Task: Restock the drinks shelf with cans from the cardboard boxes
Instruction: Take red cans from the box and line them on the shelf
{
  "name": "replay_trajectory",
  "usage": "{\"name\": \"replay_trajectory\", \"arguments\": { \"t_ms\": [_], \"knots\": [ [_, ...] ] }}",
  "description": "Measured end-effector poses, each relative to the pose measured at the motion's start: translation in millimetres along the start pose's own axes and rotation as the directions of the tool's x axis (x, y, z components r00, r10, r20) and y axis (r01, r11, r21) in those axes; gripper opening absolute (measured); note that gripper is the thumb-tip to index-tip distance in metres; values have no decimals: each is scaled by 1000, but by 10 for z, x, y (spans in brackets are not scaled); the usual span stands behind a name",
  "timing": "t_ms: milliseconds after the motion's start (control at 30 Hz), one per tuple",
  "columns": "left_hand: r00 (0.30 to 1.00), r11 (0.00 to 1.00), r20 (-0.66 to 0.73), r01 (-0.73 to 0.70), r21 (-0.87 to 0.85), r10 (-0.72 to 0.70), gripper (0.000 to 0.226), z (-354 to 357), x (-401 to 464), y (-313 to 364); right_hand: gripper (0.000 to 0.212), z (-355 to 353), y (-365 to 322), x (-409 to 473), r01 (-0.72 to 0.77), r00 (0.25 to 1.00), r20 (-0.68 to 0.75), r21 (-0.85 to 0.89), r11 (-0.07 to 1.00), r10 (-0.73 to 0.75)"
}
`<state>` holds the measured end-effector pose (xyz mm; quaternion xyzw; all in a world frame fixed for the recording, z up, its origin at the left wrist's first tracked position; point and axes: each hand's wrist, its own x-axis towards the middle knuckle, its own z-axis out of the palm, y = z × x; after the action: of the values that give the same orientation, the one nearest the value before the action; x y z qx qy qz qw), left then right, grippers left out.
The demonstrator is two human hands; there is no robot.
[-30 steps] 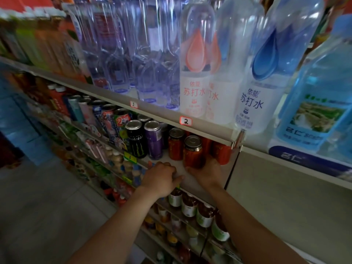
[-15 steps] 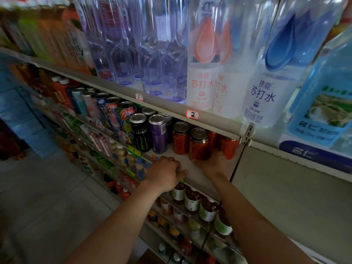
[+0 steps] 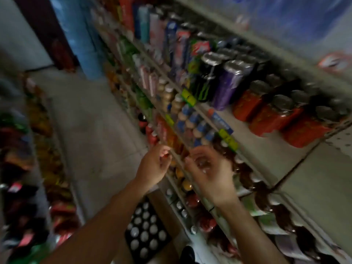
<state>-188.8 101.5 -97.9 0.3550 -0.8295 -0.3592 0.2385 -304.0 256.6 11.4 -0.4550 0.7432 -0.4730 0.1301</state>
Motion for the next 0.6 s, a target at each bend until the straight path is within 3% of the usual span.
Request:
{"name": "replay_trajectory", "arguments": {
  "t_ms": [67,133,167,233,333,400,500,600],
  "knots": [
    [939,945,107,325,29,-326,26,48,-480,-718,13,735,344,-166,-119,931,346,-26,993,120],
    [804,823,189,567,37,-563,39,87,-1004,-1341,21,1446,947,-427,-281,739,588,-174,944,328],
    [772,788,182,616,20,-609,47,115,-1234,-1562,23,1700,1250,-592,-325,671,633,-216,921,385],
    [692,703,139,710,51,-709,52,226,-1714,-2095,20,2249,1877,-975,-337,614,679,-234,912,401],
    [551,566,157,820,80,-820,35,510,-2383,-2788,19,3045,2808,-1603,-320,495,725,-360,876,479],
    [474,491,156,866,96,-867,25,813,-2786,-3264,43,3637,3289,-1918,-236,443,759,-415,879,477],
    [489,507,156,856,100,-858,22,1260,-3224,-3873,66,4457,3908,-2236,-79,375,796,-483,872,475],
    [502,516,144,852,86,-853,17,1600,-3361,-4323,82,5134,4355,-2413,12,381,824,-458,889,420]
  ]
}}
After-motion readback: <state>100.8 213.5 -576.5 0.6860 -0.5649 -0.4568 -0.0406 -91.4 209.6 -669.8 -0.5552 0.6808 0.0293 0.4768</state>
